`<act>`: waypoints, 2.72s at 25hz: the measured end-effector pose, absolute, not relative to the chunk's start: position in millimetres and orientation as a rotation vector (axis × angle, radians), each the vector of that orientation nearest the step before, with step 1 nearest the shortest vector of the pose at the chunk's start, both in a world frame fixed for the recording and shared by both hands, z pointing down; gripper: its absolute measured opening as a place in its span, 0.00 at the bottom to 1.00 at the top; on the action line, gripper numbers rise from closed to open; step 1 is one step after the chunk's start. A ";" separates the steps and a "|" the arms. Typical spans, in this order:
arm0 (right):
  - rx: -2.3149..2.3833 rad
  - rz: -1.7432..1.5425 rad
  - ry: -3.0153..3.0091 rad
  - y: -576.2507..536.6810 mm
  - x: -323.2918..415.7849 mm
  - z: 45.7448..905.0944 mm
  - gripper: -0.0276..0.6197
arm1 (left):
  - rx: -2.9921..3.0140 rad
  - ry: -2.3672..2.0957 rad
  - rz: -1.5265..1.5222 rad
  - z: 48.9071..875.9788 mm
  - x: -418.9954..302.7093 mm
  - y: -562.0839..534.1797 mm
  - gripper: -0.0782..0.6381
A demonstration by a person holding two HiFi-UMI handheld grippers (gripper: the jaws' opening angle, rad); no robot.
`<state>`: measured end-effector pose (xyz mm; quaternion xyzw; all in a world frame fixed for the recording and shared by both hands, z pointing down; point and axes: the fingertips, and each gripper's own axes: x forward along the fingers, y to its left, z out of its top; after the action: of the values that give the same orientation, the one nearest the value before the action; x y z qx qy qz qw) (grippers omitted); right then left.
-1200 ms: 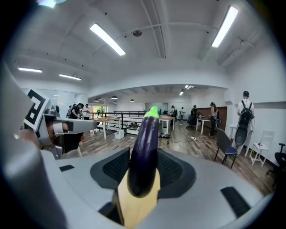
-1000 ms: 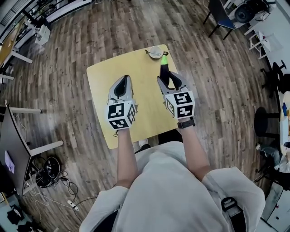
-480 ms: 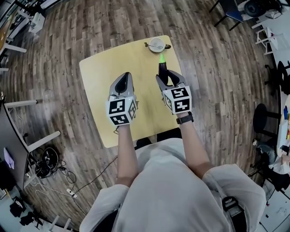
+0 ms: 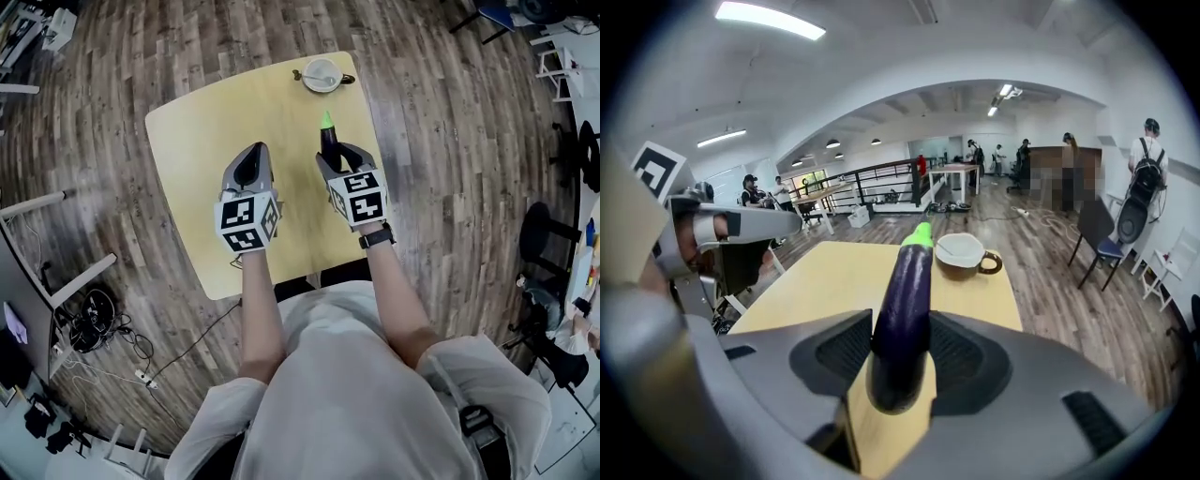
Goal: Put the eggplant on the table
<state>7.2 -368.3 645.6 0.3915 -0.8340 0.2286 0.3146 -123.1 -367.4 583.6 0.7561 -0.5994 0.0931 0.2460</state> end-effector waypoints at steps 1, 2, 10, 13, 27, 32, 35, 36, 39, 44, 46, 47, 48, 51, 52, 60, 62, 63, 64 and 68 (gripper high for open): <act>1.025 0.613 -2.189 -369.6 7.8 651.5 0.34 | 2.064 -1.630 0.265 587.5 -121.3 -369.4 0.12; 1.020 0.623 -2.178 -370.6 8.4 657.3 0.34 | 2.064 -1.624 0.277 591.7 -119.5 -371.2 0.12; 0.988 0.693 -2.100 -375.9 9.7 701.1 0.34 | 2.019 -1.593 0.323 624.9 -114.8 -375.1 0.12; 0.980 0.708 -2.073 -377.5 11.0 715.5 0.34 | 2.006 -1.589 0.327 632.5 -114.3 -375.6 0.12; 0.994 0.775 -1.993 -389.7 6.9 746.0 0.34 | 1.949 -1.586 0.343 650.9 -119.9 -367.2 0.12; 1.004 0.762 -1.982 -390.5 5.6 748.7 0.34 | 1.939 -1.600 0.337 649.9 -125.5 -361.8 0.12; 1.019 0.769 -1.963 -391.6 8.3 750.0 0.34 | 1.940 -1.603 0.341 647.8 -125.3 -356.3 0.12; 1.018 0.777 -1.963 -391.5 8.4 750.4 0.37 | 1.940 -1.605 0.342 646.4 -125.6 -353.9 0.12; 1.019 0.793 -1.990 -393.0 3.8 743.5 0.41 | 1.943 -1.621 0.340 639.0 -132.5 -346.7 0.12; 1.071 0.747 -2.028 -390.3 0.2 714.3 0.41 | 1.950 -1.662 0.322 620.3 -149.2 -334.6 0.12; 1.088 0.743 -2.052 -385.7 -1.3 702.1 0.41 | 1.952 -1.682 0.309 611.2 -154.2 -329.3 0.12; 1.099 0.751 -2.069 -383.2 -2.1 694.9 0.41 | 1.956 -1.691 0.302 606.7 -156.1 -326.8 0.12; 1.112 0.763 -2.089 -380.7 -3.3 686.5 0.41 | 1.961 -1.698 0.295 602.1 -158.0 -324.2 0.12; 1.147 0.762 -2.156 -372.0 -10.0 656.5 0.41 | 1.979 -1.717 0.277 587.2 -165.2 -316.5 0.12; 1.154 0.748 -2.178 -368.7 -12.5 645.8 0.41 | 1.984 -1.724 0.267 581.7 -167.3 -314.1 0.12; 1.210 0.592 -2.321 -345.7 -24.5 572.3 0.39 | 2.048 -1.788 0.207 532.1 -177.8 -299.5 0.12; 1.226 0.551 -2.359 -339.5 -28.0 554.0 0.36 | 2.070 -1.809 0.194 515.8 -182.0 -294.6 0.12; 1.235 0.527 -2.378 -336.9 -29.5 544.1 0.36 | 2.082 -1.821 0.185 507.0 -184.3 -292.4 0.12; 1.245 0.503 -2.396 -334.4 -30.6 534.2 0.35 | 2.095 -1.832 0.176 498.1 -186.5 -290.1 0.12; 1.278 0.421 -2.457 -324.1 -33.5 497.3 0.29 | 2.137 -1.867 0.138 468.4 -193.5 -278.9 0.12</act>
<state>-33.5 -324.1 497.3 0.4497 -0.8644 0.1483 0.1693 -193.5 -278.9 468.4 0.7437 -0.6498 0.0479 0.1494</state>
